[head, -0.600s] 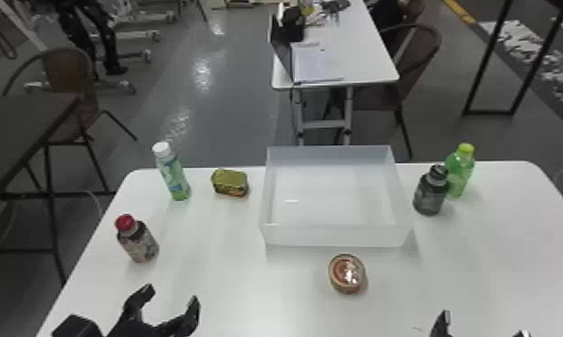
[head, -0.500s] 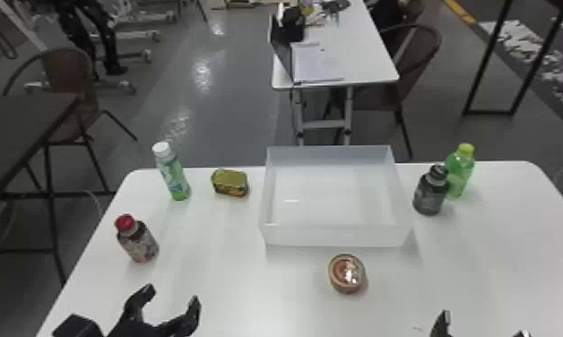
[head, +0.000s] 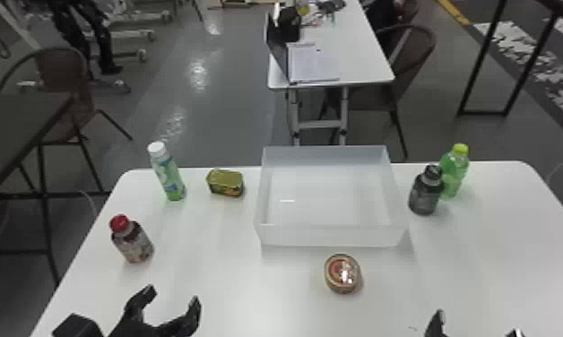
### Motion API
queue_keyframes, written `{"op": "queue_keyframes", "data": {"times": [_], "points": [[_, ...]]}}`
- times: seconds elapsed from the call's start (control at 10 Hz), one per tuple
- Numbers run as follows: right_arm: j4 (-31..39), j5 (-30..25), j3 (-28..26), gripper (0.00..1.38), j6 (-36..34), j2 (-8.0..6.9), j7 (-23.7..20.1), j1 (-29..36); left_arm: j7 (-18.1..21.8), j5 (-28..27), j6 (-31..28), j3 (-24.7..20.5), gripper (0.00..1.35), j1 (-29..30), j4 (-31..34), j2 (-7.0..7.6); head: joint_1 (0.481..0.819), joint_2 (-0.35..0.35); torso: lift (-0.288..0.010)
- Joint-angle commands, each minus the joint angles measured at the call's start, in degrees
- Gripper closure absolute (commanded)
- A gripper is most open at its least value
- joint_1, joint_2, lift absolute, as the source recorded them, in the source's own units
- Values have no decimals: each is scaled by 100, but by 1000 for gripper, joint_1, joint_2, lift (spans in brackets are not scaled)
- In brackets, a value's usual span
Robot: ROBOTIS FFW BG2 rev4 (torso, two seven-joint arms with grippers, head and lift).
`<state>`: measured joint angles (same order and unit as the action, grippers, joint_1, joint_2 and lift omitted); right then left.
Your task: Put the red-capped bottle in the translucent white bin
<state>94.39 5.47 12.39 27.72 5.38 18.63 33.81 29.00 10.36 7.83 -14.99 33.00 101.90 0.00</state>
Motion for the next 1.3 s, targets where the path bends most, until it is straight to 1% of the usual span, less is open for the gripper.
{"op": "queue_keyframes", "data": {"times": [0.0,0.2,0.4,0.5,0.7,0.8,0.9,1.0,1.2], "points": [[-9,6,0,140,6,7,0,-6,0,28,-19,31,265,-13,-12,-15,695,114,-36],[-26,33,0,142,14,-2,0,-6,-79,45,-36,-39,265,13,-21,-15,695,110,-36],[-26,33,0,140,23,-2,0,-15,-79,-139,-80,-417,265,-119,-65,-15,695,131,-36],[-26,33,0,140,23,-2,-8,-33,-79,-201,-98,-681,265,-251,-109,-15,695,144,-36],[-53,42,9,140,23,-2,-61,-85,18,-289,-238,-1147,265,-567,-390,-15,695,218,-36],[-62,50,9,140,23,-2,-87,-112,0,-315,-317,-1323,265,-629,-531,-15,695,256,-36],[-79,77,9,140,23,-28,-96,-103,123,-280,-361,-1481,265,-831,-821,-15,695,271,-36],[-88,103,9,140,23,-28,-123,-121,352,-517,-423,-1657,265,-1094,-1023,-15,695,299,-36],[-123,112,9,142,23,-28,-193,-200,677,-860,-484,-1955,265,-1648,-1524,-15,695,323,-36]]}}
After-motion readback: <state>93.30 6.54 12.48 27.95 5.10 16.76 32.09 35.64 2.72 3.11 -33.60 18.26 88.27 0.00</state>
